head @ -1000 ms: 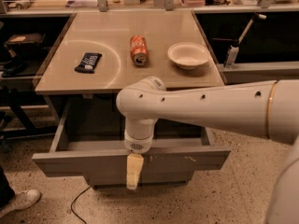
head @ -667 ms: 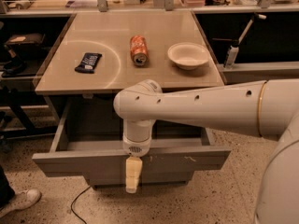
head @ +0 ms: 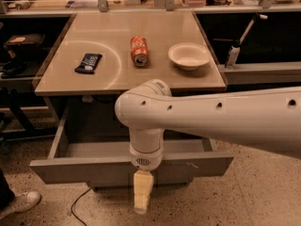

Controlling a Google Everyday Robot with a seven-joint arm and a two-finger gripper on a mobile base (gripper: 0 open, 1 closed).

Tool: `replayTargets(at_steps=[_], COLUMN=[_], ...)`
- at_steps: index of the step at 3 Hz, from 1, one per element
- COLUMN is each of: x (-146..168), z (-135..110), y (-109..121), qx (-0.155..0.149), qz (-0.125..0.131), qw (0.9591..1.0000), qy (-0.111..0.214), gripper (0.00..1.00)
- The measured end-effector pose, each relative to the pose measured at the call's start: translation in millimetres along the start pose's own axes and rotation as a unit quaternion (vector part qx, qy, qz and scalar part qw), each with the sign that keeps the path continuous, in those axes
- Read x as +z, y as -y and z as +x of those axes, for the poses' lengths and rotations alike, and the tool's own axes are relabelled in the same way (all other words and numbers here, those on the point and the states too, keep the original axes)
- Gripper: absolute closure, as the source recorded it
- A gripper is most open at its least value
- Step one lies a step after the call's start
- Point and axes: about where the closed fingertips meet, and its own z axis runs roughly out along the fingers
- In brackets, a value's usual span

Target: Open top drawer

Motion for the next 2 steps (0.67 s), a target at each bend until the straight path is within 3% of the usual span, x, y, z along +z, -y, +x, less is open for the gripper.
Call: replayTargets(at_steps=[2], x=[-20.0], z=[49.1], y=[-49.9], qx=[0.075], qz=[0.0], qw=[0.9971], qy=[-0.015], gripper=[0.0])
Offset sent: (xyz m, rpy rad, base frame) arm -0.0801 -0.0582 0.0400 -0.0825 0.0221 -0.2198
